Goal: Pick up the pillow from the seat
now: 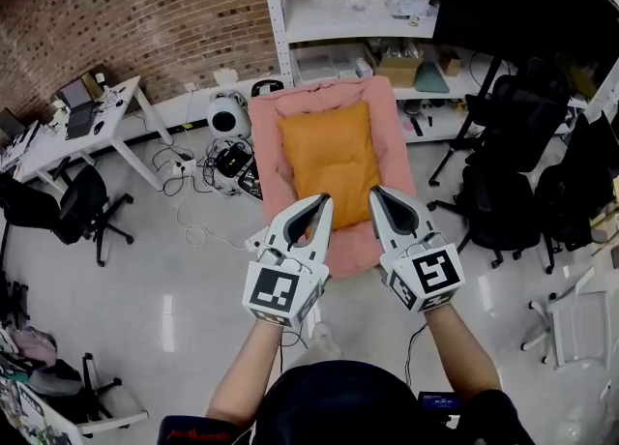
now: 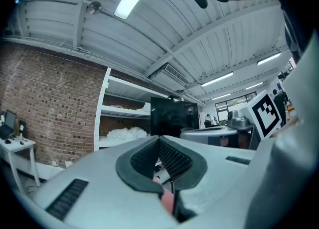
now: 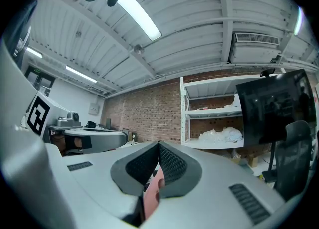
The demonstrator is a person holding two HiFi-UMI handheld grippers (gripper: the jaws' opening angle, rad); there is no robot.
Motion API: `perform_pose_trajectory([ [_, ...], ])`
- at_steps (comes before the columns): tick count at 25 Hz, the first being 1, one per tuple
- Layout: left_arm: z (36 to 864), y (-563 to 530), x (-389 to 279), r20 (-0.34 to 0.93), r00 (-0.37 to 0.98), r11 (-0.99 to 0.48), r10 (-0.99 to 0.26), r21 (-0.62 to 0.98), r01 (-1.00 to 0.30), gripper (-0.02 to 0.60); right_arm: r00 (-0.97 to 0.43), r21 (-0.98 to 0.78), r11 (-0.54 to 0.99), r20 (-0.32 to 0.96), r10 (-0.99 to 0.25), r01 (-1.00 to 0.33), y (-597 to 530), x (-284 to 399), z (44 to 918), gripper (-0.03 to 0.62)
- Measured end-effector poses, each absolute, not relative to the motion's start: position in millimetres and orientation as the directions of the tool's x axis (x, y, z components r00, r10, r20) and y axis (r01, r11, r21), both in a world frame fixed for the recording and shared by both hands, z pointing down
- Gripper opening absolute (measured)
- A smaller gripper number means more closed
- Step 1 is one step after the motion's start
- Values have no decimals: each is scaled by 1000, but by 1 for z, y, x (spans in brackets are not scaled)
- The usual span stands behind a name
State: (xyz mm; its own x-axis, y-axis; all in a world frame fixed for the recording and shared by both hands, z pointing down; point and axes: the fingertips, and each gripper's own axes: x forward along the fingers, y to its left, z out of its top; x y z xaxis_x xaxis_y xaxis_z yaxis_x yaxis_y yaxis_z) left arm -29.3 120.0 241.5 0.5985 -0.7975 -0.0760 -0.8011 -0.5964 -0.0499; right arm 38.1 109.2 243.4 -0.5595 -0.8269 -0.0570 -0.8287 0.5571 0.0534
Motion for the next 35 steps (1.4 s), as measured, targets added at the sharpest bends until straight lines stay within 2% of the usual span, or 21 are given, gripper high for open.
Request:
perform_pose_trajectory([
  [16,243,61,-72,-89,624,-627,-776,-2,-779,3,-537,95,532,-36,-843,-842,57,-5,241,17],
  [35,258,0,-51,-65,616,-615,-785,-34,-788,3,-551,95,547,-33,-834,-832,-4,12,254,17],
])
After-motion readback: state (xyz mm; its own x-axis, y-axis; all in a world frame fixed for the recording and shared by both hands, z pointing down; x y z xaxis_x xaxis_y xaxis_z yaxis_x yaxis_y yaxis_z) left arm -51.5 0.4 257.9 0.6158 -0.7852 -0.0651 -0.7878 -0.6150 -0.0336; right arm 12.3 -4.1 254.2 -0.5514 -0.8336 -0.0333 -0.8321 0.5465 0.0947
